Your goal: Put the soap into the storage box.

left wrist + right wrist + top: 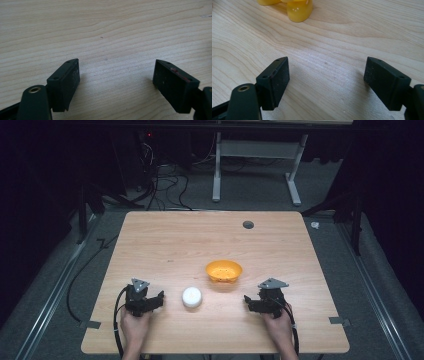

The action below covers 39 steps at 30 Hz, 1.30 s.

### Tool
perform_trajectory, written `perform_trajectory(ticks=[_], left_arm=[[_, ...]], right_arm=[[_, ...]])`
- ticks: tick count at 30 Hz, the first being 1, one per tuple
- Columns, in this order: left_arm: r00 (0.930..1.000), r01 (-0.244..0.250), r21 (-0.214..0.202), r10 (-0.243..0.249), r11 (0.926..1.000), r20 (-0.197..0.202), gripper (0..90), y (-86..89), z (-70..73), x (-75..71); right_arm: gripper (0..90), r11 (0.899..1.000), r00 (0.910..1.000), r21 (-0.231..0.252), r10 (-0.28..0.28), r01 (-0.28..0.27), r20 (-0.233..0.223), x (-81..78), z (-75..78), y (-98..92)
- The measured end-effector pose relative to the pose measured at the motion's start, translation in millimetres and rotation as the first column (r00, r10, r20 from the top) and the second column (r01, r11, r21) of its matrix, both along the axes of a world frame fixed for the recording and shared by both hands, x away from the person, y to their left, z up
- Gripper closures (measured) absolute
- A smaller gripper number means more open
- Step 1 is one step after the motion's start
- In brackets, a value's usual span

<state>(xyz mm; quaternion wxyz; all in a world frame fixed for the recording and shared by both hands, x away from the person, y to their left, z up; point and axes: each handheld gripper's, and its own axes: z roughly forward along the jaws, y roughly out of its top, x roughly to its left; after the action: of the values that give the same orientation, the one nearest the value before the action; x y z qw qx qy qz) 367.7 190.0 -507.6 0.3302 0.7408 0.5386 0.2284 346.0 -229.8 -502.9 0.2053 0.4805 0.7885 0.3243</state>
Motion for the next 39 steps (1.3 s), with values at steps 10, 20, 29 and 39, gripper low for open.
perform_trajectory(ticks=[10, 20, 29, 39], left_arm=[[1.0000, 0.002, 0.002, -0.002, 1.0000, -0.001, 22.0, 0.0, 0.1, 0.0], [1.0000, 0.003, -0.004, -0.003, 1.0000, 0.001, 21.3, 0.2, 0.1, -0.4], [0.9998, 0.016, -0.017, -0.016, 0.9997, 0.008, 21.3, 0.6, 2.9, -2.0], [0.9985, 0.047, -0.060, -0.046, 0.9970, 0.031, 20.9, -1.3, 14.0, -6.6]], right_arm=[[21.5, 1.000, 1.0000, 0.000, 0.000, 0.000, 0.000, 0.0, 0.0, -0.1], [21.5, 1.000, 1.0000, 0.001, 0.000, 0.000, 0.002, 0.1, -0.1, 0.0], [21.5, 1.000, 1.0000, 0.001, 0.000, 0.000, 0.002, 0.1, -0.1, 0.0], [21.5, 1.000, 1.0000, 0.004, 0.000, 0.000, 0.002, 0.0, -0.2, -0.1]])
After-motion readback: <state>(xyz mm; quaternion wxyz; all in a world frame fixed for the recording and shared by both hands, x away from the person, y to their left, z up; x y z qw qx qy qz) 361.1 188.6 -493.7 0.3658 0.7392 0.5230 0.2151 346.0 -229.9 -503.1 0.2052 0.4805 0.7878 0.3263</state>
